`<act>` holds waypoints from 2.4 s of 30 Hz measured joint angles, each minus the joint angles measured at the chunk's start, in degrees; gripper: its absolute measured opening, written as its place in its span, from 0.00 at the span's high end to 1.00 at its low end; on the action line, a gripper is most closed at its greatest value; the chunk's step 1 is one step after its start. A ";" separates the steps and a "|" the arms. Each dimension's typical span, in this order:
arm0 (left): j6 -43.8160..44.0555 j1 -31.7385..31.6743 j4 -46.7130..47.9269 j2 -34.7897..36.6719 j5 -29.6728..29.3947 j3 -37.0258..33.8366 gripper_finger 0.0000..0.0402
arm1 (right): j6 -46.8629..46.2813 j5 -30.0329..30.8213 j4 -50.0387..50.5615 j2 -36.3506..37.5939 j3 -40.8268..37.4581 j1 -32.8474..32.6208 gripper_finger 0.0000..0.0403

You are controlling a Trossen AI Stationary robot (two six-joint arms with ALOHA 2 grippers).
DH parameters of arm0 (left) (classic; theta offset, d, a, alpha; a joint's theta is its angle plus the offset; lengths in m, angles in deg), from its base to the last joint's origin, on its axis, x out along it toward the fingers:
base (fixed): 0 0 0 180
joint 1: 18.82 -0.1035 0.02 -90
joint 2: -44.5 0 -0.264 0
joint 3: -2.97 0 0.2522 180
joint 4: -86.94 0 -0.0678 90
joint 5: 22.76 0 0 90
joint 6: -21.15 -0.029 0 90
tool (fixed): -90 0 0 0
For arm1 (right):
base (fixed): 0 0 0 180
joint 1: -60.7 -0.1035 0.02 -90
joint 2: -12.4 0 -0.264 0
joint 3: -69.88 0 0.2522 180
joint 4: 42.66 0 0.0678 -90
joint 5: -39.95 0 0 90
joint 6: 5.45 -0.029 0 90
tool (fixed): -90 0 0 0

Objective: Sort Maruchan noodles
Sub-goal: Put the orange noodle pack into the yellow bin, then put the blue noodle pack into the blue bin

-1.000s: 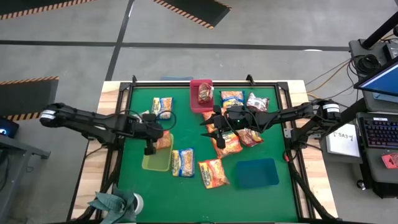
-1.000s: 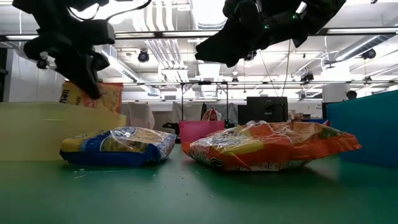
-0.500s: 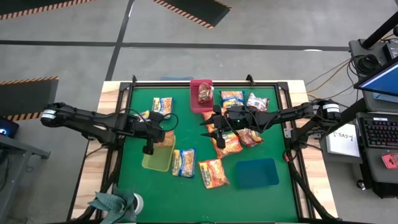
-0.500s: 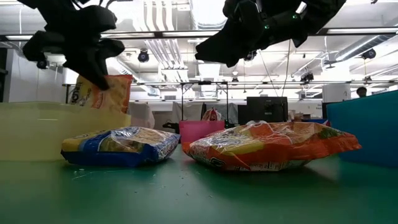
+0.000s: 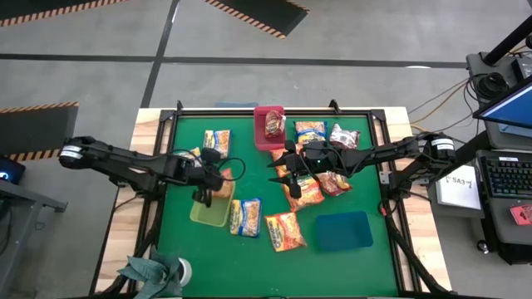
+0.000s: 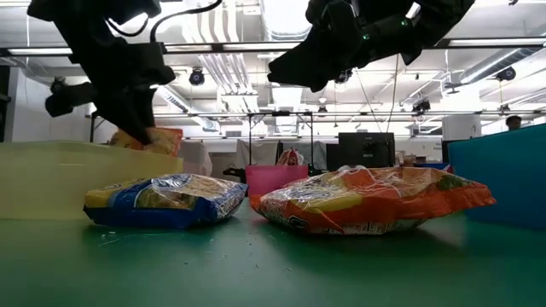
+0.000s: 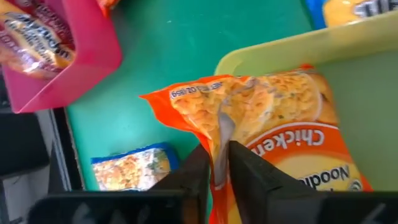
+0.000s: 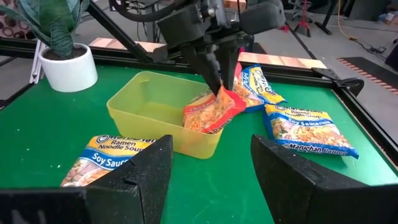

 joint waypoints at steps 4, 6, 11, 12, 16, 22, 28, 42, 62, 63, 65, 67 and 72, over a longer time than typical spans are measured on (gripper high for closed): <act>1.31 0.00 -0.26 0.08 -0.18 0.19 0.78 | -0.67 -0.02 -0.01 0.00 0.00 0.00 0.49; 2.18 0.04 -0.03 0.31 -0.18 0.75 0.72 | -1.23 -0.02 0.00 0.00 0.01 0.00 0.49; 3.79 0.11 3.28 0.83 -0.68 3.35 0.60 | -3.74 -0.02 0.35 0.07 0.00 0.00 0.49; 4.14 0.11 4.62 0.96 -0.73 4.32 0.58 | -4.56 -0.02 0.96 0.19 0.02 0.00 0.49; 7.10 0.11 7.40 1.19 -0.74 8.03 0.54 | -9.66 0.09 6.53 1.05 1.47 0.19 0.49; 9.15 0.11 1.70 1.62 4.92 10.27 0.54 | -19.27 0.21 25.49 1.09 8.33 1.26 0.49; 4.64 0.10 -10.48 2.36 11.30 8.00 0.60 | -24.07 2.13 38.68 0.90 12.13 1.61 0.49; 2.23 -9.82 -37.92 9.83 12.08 -0.06 0.68 | -11.53 8.37 60.07 0.96 10.84 9.43 0.49; 5.11 -12.94 -39.01 7.72 12.01 -0.60 0.68 | 11.76 14.78 42.88 0.94 0.57 24.66 0.49; 5.11 -12.94 -39.01 7.72 12.01 -0.60 0.68 | 11.68 14.48 42.44 0.94 0.16 24.96 0.49; 5.08 -12.94 -39.04 7.72 12.01 -0.61 0.68 | 10.91 14.46 42.22 0.94 -0.60 25.44 0.49; 4.65 -12.94 -39.06 7.72 12.01 -0.61 0.68 | 9.81 14.44 41.77 0.94 -1.35 25.73 0.49; 3.22 -12.94 -39.83 7.72 12.01 -0.61 0.68 | 7.67 14.45 36.56 0.90 -4.05 26.03 0.49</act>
